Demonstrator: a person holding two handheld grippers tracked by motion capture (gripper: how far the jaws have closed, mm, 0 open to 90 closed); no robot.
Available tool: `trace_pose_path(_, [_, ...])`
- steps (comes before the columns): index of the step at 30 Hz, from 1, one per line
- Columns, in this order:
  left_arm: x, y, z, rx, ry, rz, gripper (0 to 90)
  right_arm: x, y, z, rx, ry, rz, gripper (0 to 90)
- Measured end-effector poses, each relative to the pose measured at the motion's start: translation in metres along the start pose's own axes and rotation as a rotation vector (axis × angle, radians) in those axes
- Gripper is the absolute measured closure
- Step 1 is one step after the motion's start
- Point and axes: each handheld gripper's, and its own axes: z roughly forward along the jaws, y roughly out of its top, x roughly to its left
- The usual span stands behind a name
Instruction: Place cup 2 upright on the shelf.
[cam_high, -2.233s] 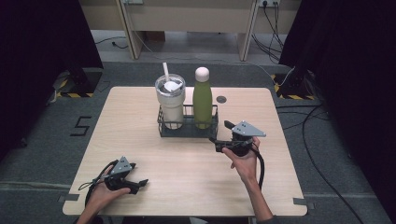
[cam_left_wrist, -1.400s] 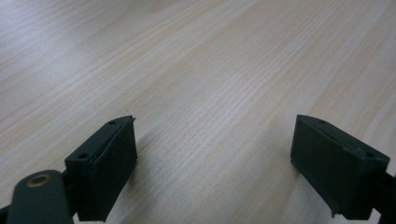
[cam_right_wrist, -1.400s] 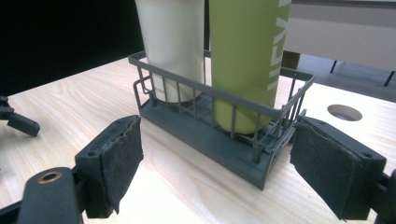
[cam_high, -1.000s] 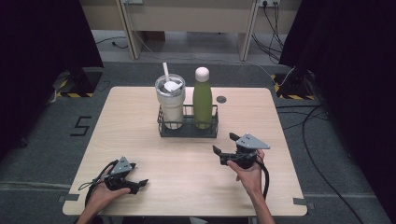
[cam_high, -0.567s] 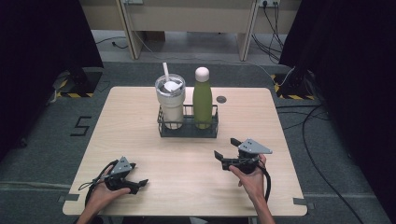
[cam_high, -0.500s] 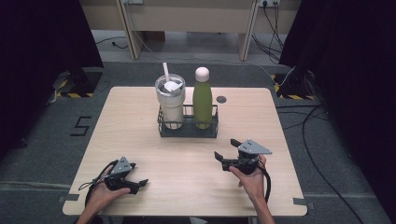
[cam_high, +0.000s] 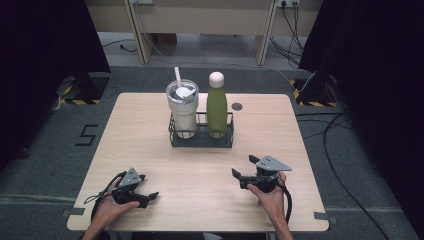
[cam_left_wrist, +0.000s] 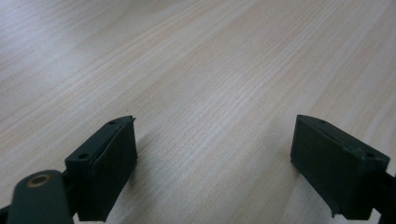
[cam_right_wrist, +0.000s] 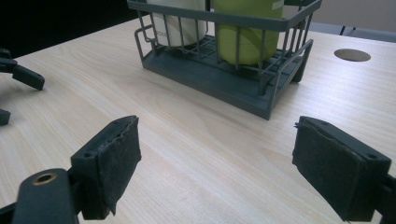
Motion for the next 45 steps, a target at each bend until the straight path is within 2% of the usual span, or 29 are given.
trace_pose_path(8, [0.000,0.000,0.000,0.000,0.000,0.000,13.8,0.000,-0.010,-0.002,0.023,0.003,0.007,15.2])
trace_pose_path(12, [0.000,0.000,0.000,0.000,0.000,0.000,13.8,0.003,-0.011,-0.003,0.052,0.008,0.010,15.1])
trace_pose_path(14, [0.000,0.000,0.000,0.000,0.000,0.000,13.8,0.005,-0.011,-0.003,0.074,0.010,0.009,15.1])
trace_pose_path(21, [0.000,0.000,0.000,0.001,0.000,0.001,13.8,0.013,-0.015,0.001,0.158,-0.004,-0.054,15.1])
trace_pose_path(24, [0.000,0.000,0.000,0.002,0.000,0.001,13.8,0.016,-0.018,0.003,0.185,0.002,-0.066,15.5])
trace_pose_path(29, [0.000,-0.001,-0.001,0.000,0.000,0.000,13.8,0.017,-0.027,0.003,0.232,-0.002,-0.048,15.4])
trace_pose_path(31, [0.000,-0.001,-0.001,0.001,0.000,0.000,13.8,0.018,-0.028,0.002,0.252,-0.014,-0.057,15.4])
trace_pose_path(33, [0.000,-0.001,-0.001,0.002,-0.001,0.001,13.8,0.018,-0.029,0.002,0.269,-0.003,-0.048,15.2])
trace_pose_path(36, [0.000,-0.001,-0.001,0.001,0.000,0.000,13.8,0.019,-0.035,0.006,0.331,-0.004,-0.030,15.4])
trace_pose_path(37, [0.000,-0.001,-0.001,0.000,0.001,0.001,13.8,0.019,-0.036,0.007,0.351,-0.015,-0.039,15.0])
trace_pose_path(41, [0.000,-0.001,-0.001,0.001,0.000,0.001,13.8,0.022,-0.037,0.007,0.365,-0.027,-0.069,13.3])
trace_pose_path(45, [0.000,-0.001,-0.001,0.001,0.000,0.000,13.8,0.024,-0.037,0.007,0.376,-0.028,-0.074,8.4])
